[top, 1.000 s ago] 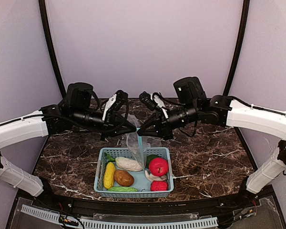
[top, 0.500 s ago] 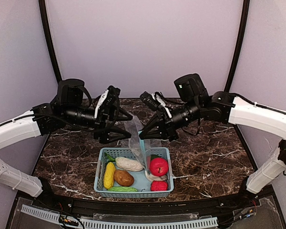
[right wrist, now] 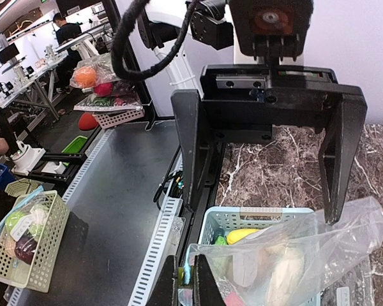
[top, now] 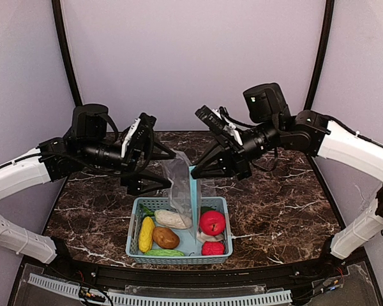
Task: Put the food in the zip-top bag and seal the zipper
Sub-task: Pass from the right arm to the left
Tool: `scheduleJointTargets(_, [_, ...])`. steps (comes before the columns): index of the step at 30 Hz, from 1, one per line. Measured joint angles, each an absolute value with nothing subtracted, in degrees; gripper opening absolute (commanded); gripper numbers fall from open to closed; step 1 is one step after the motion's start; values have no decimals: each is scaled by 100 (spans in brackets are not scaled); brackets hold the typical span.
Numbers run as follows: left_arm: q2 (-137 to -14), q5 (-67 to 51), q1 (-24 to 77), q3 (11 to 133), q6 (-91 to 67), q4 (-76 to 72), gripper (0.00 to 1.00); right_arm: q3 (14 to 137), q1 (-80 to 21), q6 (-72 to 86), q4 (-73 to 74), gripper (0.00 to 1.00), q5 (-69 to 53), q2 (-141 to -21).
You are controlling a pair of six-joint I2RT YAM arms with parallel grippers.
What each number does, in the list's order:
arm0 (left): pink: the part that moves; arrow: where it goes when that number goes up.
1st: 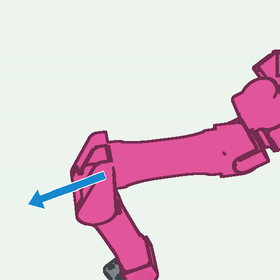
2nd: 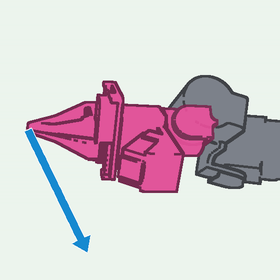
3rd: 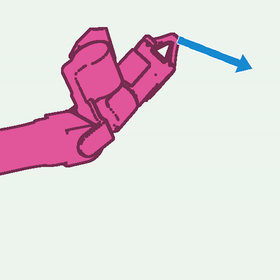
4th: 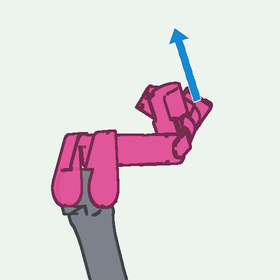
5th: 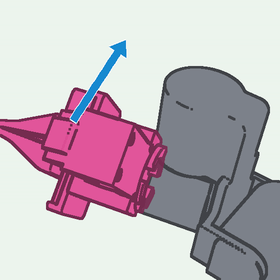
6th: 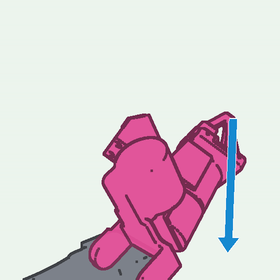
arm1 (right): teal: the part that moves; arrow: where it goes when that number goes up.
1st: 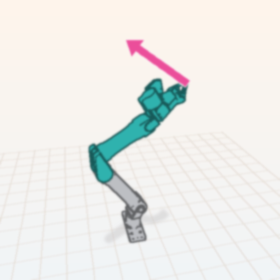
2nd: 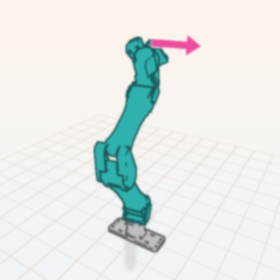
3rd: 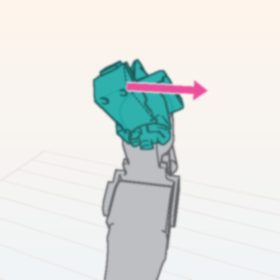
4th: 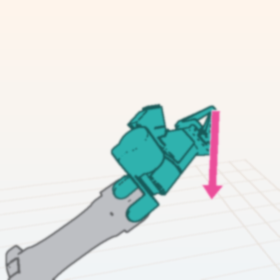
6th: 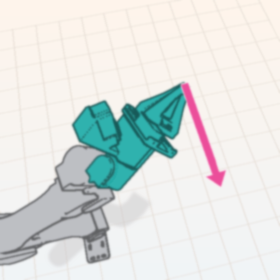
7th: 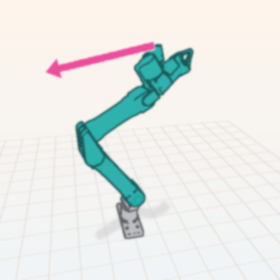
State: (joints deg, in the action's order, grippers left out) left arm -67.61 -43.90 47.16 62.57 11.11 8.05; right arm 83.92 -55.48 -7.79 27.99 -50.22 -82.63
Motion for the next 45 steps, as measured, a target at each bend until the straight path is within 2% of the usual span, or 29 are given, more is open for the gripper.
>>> scheduleJointTargets(12, [-6816, -4609, 4716, 6259, 989, 777, 94, 8486, -5548, -856, 3308, 0, -5011, -8921])
scheduleJointTargets(16, [-7030, -4703, 4744, 6259, 937, 746, 90, 8488, -5548, -891, 3345, 0, -5015, -8936])
scheduleJointTargets(20, [-7234, -4764, 4792, 6259, 878, 746, 78, 8488, -5548, -906, 3343, 0, -5013, -8936])
scheduleJointTargets(25, [-7308, -4775, 4812, 6261, 838, 749, 48, 8488, -5548, -913, 3326, 0, -4980, -8934])
scheduleJointTargets(28, [-7323, -4783, 4818, 6265, 854, 755, 35, 8486, -5548, -910, 3299, 0, -4912, -8934])
scheduleJointTargets(35, [-7354, -4770, 4829, 6278, 880, 792, 18, 8473, -5548, -895, 3260, 0, -4748, -8866])
scheduleJointTargets(38, [-7356, -4770, 4831, 6287, 897, 825, 3, 8436, -5548, -873, 3216, 0, -4641, -8816])
scheduleJointTargets(39, [-7356, -4768, 4834, 6289, 891, 840, 2, 8420, -5548, -867, 3210, 0, -4615, -8805])
scheduleJointTargets(40, [-7356, -4770, 4840, 6289, 897, 858, 1, 8396, -5548, -849, 3181, 1, -4584, -8788])
scheduleJointTargets(41, [-7356, -4762, 4845, 6289, 919, 871, 1, 8379, -5548, -836, 3164, 8, -4550, -8774])
scheduleJointTargets(45, [-7352, -4591, 4856, 6292, 934, 884, 1, 8206, -5548, -685, 2958, 44, -4466, -8696])
